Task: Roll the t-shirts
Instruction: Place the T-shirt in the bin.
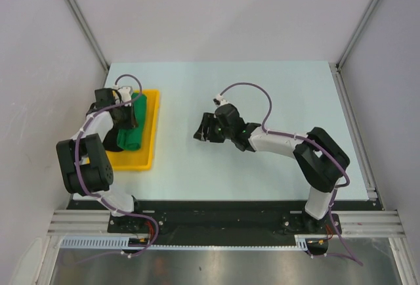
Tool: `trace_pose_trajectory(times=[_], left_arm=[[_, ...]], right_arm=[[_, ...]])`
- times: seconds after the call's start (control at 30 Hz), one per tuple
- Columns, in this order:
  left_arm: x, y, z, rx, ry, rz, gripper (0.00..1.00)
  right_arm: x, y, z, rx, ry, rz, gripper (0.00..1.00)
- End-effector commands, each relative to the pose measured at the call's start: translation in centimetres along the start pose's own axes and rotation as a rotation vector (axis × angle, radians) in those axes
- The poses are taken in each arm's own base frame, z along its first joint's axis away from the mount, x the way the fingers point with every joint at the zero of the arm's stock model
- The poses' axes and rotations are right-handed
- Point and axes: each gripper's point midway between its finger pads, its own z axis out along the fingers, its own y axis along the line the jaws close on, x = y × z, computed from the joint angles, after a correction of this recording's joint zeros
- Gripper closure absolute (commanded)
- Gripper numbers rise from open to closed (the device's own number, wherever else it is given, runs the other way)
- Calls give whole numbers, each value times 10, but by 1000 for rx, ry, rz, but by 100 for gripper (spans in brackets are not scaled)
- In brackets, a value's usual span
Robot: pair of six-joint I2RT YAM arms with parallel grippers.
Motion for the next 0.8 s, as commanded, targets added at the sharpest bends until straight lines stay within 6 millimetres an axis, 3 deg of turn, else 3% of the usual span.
trace_pose_trajectory(times=[0.0, 0.43, 0.47, 0.63, 0.77], left_arm=[[-11, 14, 3, -25, -47, -7, 100], [30, 14, 23, -32, 91, -120, 100], [31, 15, 23, -38, 95, -133, 93], [31, 16, 17, -42, 116, -138, 82], [21, 23, 6, -92, 72, -138, 60]], right_arm=[[-9, 29, 9, -52, -39, -24, 41], [8, 15, 17, -9, 5, -41, 42], [9, 13, 18, -2, 7, -41, 42], [11, 10, 18, 9, 13, -49, 42], [9, 9, 17, 19, 8, -52, 42]])
